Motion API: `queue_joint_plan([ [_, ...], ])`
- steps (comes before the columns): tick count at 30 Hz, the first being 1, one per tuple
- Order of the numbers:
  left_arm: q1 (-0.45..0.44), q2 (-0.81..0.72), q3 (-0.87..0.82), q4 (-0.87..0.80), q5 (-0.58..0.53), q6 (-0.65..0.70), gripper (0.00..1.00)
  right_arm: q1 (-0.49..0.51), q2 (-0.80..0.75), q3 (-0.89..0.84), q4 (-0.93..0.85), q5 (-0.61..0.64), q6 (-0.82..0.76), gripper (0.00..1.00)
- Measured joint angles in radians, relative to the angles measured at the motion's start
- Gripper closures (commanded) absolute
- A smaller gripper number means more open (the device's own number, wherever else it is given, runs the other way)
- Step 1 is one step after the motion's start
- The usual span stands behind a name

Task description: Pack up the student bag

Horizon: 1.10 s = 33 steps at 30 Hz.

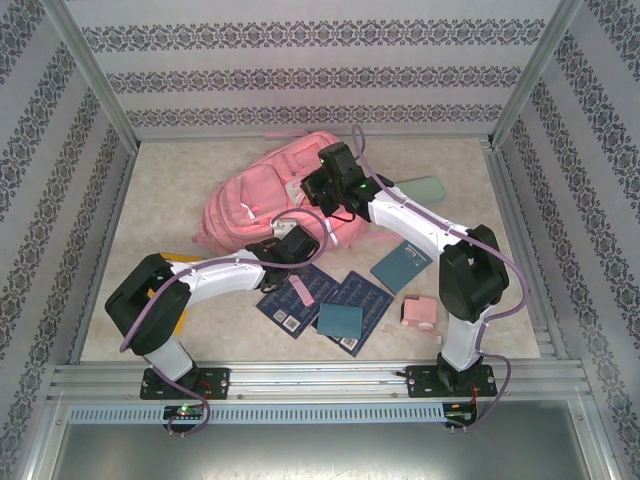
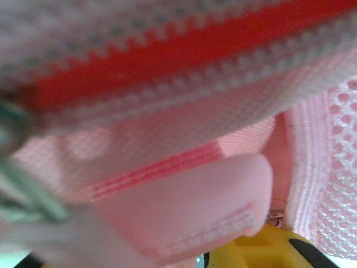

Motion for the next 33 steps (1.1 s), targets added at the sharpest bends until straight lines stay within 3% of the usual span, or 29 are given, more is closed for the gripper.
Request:
queue_joint_plan([
  [6, 0.029, 0.008, -0.005, 0.011, 0.037, -0.004, 0.92, 0.006, -0.002, -0.024, 0.021, -0.003, -0.001, 1.00],
  [12, 0.048, 0.008, -0.022, 0.028, 0.083, 0.008, 0.97, 0.004, -0.005, -0.042, 0.027, -0.005, -0.013, 1.00],
  [15, 0.060, 0.007, -0.039, 0.048, 0.115, 0.012, 0.97, -0.007, -0.008, -0.060, 0.029, -0.015, -0.037, 1.00],
  [21, 0.087, 0.009, -0.047, 0.062, 0.181, 0.038, 0.85, -0.023, -0.011, -0.097, 0.051, -0.043, -0.066, 1.00],
  [33, 0.100, 0.050, -0.032, 0.061, 0.239, 0.056, 0.84, -0.029, -0.013, -0.129, 0.068, -0.056, -0.070, 1.00],
])
